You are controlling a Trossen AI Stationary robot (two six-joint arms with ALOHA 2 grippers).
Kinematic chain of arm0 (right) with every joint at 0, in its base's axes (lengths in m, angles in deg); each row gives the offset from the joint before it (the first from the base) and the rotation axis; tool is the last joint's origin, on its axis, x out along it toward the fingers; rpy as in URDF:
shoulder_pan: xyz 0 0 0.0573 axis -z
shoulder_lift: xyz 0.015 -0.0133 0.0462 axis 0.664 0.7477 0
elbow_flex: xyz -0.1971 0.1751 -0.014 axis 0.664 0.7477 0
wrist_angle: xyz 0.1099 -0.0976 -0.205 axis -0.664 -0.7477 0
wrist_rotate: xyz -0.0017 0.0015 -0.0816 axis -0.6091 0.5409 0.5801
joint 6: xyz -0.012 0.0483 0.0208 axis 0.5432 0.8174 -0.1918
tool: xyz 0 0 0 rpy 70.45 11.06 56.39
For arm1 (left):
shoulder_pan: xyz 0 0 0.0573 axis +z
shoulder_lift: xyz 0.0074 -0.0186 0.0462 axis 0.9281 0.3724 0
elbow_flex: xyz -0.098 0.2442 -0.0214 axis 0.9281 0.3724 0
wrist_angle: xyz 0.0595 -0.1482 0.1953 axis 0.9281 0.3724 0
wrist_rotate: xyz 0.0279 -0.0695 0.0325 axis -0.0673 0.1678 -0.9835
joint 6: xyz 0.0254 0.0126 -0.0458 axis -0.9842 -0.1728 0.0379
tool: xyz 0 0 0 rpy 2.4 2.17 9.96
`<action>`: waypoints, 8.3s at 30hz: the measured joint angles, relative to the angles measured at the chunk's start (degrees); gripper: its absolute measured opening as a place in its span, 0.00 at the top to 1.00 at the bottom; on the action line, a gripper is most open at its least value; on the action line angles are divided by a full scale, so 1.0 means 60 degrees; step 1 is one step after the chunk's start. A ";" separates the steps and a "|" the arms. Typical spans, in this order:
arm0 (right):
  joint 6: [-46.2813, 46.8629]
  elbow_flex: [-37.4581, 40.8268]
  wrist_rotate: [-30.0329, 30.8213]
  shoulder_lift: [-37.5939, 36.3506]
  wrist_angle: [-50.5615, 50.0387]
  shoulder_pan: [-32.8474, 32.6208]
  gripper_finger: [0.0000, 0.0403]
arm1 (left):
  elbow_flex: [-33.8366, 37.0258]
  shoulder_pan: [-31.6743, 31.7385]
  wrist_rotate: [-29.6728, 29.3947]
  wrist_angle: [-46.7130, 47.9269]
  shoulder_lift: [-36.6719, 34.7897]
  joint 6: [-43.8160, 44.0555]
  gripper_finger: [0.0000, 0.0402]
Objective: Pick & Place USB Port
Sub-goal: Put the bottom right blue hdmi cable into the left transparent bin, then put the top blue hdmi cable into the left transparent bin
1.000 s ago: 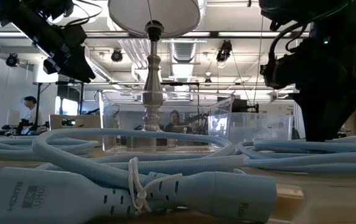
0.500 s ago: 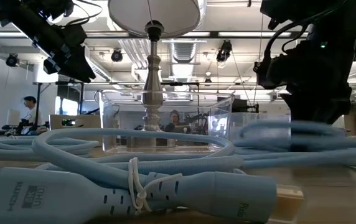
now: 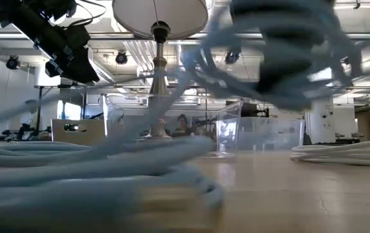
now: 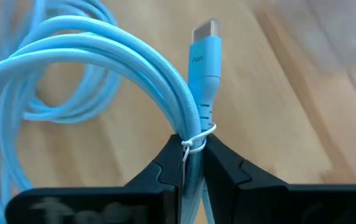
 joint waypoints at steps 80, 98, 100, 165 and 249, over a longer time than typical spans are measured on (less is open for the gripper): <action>-0.4908 0.0464 0.4529 0.0073 0.4817 0.2698 0.60 | 0.0612 -0.0150 0.1265 -0.0448 0.0047 -0.0283 0.56; -0.4880 0.0443 0.4153 0.0069 0.4731 0.2630 0.62 | 0.0823 -0.3836 0.1936 0.0771 0.0085 0.0538 0.56; -0.4878 0.0443 0.4153 0.0069 0.4734 0.2630 0.62 | 0.1056 -0.4380 0.1873 0.0306 0.0156 0.0751 0.56; -0.4914 0.0472 0.4153 0.0069 0.4518 0.2634 0.67 | 0.0350 -0.6492 -0.0261 0.0030 0.3832 0.2325 0.95; -0.1273 0.0676 0.2321 -0.0648 0.1618 0.1104 0.70 | -0.3765 -0.5329 -0.4915 -0.3095 0.9111 -0.3870 0.90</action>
